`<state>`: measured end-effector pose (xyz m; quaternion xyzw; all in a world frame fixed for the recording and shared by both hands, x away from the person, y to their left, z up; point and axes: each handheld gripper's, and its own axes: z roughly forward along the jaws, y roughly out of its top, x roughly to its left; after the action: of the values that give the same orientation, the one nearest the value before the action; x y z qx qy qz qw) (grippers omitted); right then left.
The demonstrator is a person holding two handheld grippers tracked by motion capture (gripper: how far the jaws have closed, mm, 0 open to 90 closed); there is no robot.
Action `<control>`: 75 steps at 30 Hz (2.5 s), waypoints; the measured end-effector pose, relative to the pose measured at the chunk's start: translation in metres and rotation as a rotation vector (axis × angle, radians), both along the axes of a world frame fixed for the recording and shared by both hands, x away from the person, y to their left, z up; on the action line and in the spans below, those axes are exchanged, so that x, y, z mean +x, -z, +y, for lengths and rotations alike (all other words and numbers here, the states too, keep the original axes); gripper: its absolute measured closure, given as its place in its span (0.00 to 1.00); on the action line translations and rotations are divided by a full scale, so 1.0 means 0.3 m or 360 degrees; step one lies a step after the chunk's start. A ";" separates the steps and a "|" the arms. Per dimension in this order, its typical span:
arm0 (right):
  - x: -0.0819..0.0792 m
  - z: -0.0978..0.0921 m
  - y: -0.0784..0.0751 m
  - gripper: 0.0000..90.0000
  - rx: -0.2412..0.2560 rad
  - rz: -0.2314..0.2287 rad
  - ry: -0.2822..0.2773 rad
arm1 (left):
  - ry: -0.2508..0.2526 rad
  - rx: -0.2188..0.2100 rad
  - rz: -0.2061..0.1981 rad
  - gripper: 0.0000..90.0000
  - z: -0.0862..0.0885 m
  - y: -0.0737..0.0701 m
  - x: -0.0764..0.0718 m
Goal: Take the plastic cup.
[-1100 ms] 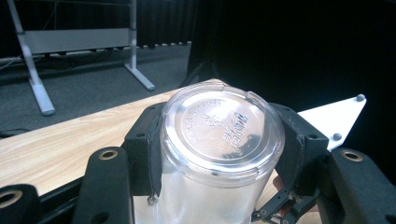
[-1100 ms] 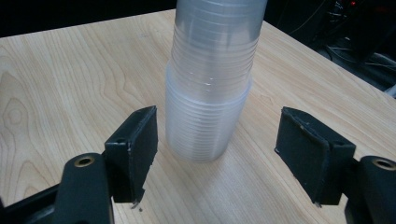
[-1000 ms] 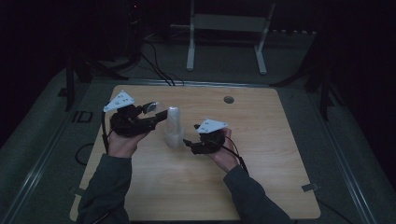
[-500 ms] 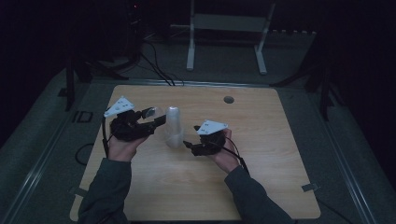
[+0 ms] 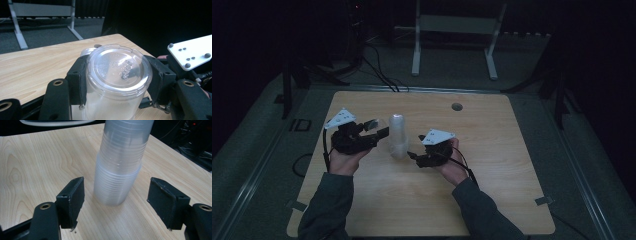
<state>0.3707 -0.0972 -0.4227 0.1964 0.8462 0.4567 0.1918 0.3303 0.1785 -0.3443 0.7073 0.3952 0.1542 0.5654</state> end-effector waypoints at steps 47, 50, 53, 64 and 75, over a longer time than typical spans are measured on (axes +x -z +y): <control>-0.029 0.069 -0.046 0.29 0.0248 0.0051 -0.0217 | -0.0001 -0.0240 0.0135 0.47 0.005 0.141 0.005; -0.035 0.077 -0.051 0.28 0.0260 0.0042 -0.0236 | -0.0005 -0.0246 0.0134 0.47 0.006 0.141 0.004; -0.038 0.089 -0.053 0.26 0.0272 0.0040 -0.0247 | -0.0006 -0.0253 0.0133 0.47 0.003 0.143 0.003; -0.038 0.141 -0.039 0.24 0.0223 0.0052 -0.0282 | 0.0016 -0.0272 0.0137 0.47 -0.024 0.155 0.006; -0.036 0.165 -0.026 0.25 0.0168 0.0039 -0.0292 | 0.0026 -0.0305 0.0123 0.47 -0.035 0.148 0.007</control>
<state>0.3599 -0.0475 -0.4149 0.1336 0.8376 0.5139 0.1283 0.3324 0.1680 -0.3888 0.6586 0.4240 0.0837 0.6160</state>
